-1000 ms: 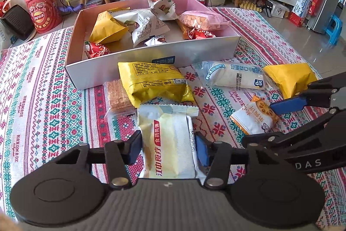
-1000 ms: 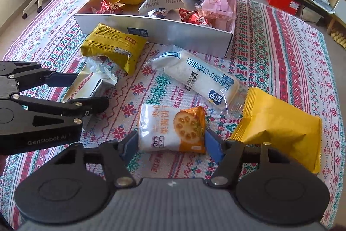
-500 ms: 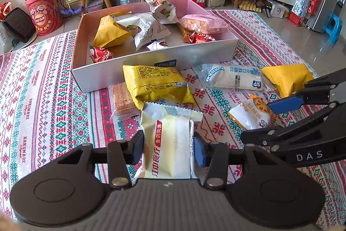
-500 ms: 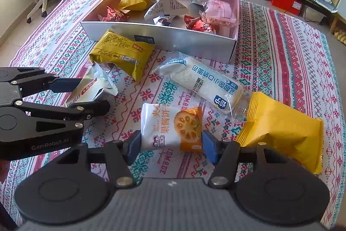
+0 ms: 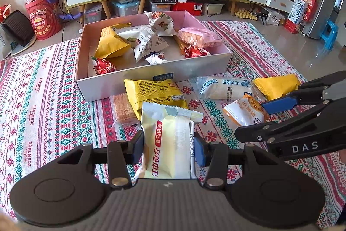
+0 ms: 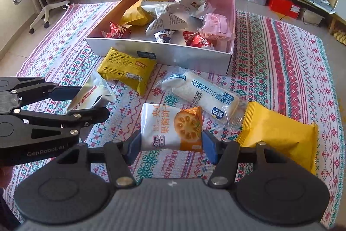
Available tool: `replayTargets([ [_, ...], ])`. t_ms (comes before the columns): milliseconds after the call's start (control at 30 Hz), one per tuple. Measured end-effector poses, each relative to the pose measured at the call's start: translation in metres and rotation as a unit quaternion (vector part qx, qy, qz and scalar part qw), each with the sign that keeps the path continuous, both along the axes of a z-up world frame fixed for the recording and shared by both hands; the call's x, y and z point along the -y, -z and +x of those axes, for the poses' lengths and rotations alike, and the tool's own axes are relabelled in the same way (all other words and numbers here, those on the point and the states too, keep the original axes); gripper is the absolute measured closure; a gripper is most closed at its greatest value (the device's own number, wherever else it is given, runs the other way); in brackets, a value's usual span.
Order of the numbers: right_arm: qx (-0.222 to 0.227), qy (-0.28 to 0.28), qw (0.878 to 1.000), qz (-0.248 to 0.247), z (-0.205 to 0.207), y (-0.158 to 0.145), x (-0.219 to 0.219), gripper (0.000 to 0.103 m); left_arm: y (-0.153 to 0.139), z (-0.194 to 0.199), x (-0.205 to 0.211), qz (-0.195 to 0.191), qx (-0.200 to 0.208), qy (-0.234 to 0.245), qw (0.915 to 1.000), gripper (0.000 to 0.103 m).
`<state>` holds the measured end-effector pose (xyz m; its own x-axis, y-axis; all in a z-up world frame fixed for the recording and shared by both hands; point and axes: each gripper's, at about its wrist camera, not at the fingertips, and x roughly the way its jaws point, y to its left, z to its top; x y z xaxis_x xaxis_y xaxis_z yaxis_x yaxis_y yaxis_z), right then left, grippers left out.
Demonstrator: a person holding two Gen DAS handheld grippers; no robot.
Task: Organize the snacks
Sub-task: 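Carry both packets into the pink box and open both tools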
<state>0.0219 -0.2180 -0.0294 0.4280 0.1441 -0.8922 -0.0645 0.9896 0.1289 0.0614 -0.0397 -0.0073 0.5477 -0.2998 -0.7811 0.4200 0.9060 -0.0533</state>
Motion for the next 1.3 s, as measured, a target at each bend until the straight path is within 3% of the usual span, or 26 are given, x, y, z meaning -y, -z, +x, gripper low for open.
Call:
replayTargets([
  [500, 0.03, 0.02, 0.999, 0.016, 0.026, -0.019, 0.003, 0.047, -0.026, 0.022, -0.019, -0.026, 0.017, -0.032, 0.999, 0.05],
  [967, 0.082, 0.032, 0.996, 0.034, 0.076, -0.022, 0.013, 0.046, -0.035, 0.086, -0.018, -0.046, 0.026, -0.064, 0.9965, 0.05],
  [1300, 0.077, 0.042, 0.996, 0.028, 0.096, -0.012, 0.013, 0.045, -0.019, 0.129, -0.008, -0.05, -0.041, -0.075, 0.9951, 0.05],
])
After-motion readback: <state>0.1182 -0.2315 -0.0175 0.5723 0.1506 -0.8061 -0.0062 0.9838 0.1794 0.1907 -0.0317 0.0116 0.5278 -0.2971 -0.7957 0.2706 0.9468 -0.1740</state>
